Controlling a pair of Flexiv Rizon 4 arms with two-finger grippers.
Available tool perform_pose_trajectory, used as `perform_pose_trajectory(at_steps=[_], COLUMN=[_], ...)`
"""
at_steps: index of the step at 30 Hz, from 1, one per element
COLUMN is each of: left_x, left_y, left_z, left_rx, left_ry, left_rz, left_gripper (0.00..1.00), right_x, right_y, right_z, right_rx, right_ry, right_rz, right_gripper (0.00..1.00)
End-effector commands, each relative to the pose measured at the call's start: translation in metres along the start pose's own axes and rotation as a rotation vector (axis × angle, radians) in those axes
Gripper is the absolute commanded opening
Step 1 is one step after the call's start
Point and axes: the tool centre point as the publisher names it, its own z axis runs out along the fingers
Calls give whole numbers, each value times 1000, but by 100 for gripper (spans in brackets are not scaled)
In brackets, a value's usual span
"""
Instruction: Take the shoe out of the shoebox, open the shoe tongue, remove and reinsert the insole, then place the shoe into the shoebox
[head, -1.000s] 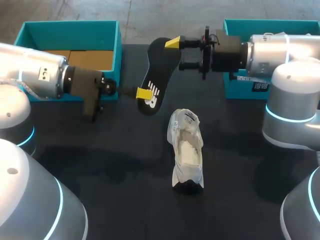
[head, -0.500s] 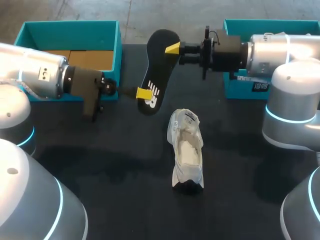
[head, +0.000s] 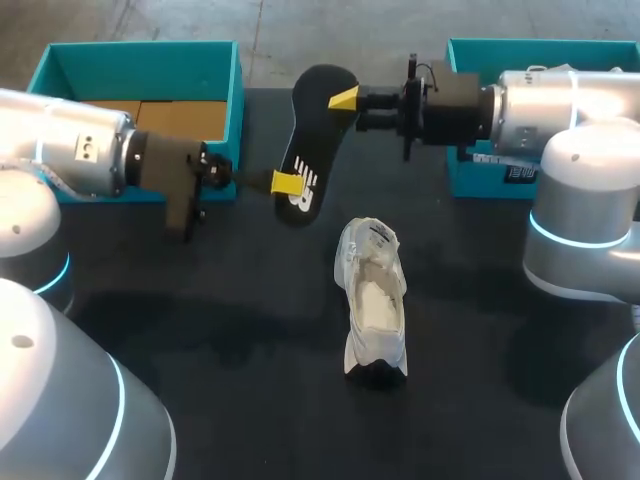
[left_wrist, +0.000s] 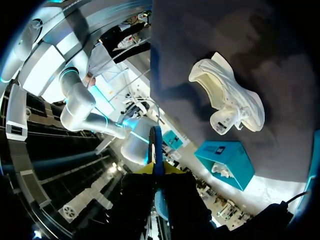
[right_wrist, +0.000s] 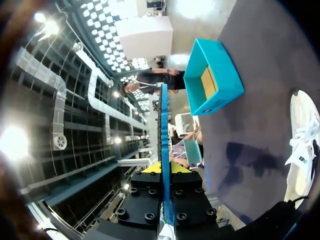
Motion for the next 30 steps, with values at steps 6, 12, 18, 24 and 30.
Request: perform_pose_trajectory(at_steps=[6, 12, 18, 24, 30], left_x=[-3, -7, -7, -7, -4], left_y=[-5, -5, -2, -1, 3], left_z=[-2, -10, -20, -33, -53], left_rx=[-9, -11, -20, 26, 67], left_ry=[-18, -18, -13, 52, 140], left_rz=[11, 2, -32, -82, -162], left_gripper=[100, 100, 100, 100, 100], right_x=[-2, -9, -19, -32, -52], right_y=[0, 2, 4, 6, 12], right_z=[6, 6, 5, 2, -4], right_rx=[4, 18, 23, 25, 23], right_ry=[-9, -3, 2, 8, 14], right_rz=[6, 8, 11, 11, 5], right_gripper=[0, 0, 0, 0, 0])
